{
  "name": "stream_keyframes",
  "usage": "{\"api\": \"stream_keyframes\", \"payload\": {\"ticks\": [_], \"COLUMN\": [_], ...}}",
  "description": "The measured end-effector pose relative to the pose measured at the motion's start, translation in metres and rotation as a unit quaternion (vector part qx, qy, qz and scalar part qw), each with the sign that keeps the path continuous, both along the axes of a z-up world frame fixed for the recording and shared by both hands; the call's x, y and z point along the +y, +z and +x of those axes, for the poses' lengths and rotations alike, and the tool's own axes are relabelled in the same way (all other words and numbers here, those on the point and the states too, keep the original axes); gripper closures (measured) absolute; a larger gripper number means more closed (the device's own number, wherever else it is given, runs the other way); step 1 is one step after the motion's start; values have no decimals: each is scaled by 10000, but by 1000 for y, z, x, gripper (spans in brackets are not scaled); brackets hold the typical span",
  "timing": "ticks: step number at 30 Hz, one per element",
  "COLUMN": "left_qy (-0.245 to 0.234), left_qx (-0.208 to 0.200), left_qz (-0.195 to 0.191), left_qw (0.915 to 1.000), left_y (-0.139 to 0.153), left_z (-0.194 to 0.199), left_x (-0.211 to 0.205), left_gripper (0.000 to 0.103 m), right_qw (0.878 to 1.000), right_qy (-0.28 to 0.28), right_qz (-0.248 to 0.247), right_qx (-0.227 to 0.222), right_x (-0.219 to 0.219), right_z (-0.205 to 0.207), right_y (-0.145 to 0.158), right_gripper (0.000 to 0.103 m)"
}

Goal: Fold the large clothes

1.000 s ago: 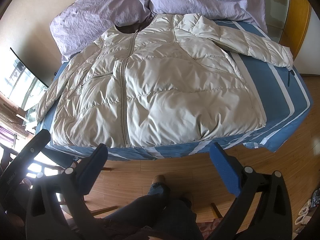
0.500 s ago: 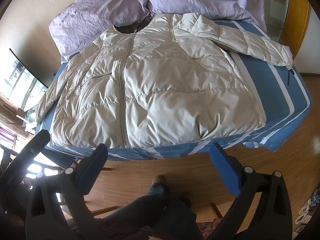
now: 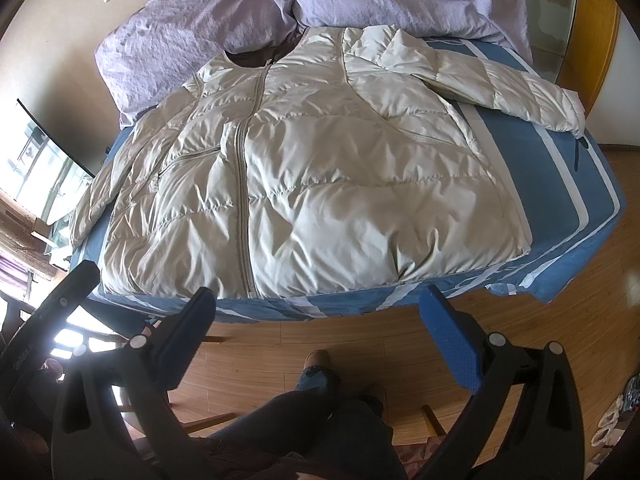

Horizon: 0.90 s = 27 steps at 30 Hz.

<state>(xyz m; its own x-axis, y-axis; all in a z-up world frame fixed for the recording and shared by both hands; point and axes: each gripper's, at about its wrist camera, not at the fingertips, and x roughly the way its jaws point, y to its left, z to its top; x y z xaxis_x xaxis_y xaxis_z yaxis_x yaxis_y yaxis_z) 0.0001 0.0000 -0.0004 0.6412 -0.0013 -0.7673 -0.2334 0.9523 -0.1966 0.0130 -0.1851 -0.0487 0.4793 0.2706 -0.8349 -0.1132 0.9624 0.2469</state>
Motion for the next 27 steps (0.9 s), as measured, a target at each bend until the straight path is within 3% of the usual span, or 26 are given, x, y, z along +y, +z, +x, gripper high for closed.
{"api": "stream_keyframes", "payload": {"ticks": [27], "left_qy": [-34], "left_qx": [56], "left_qz": [-21], "left_qw": [10000], "left_y": [-3], "left_z": [6], "left_x": [1], "left_gripper": [1], "right_qw": [10000], "right_qy": [-54], "right_qz": [-14], "right_qx": [67], "right_x": [1], "right_z": [11], "right_y": [-4], "right_gripper": [2]}}
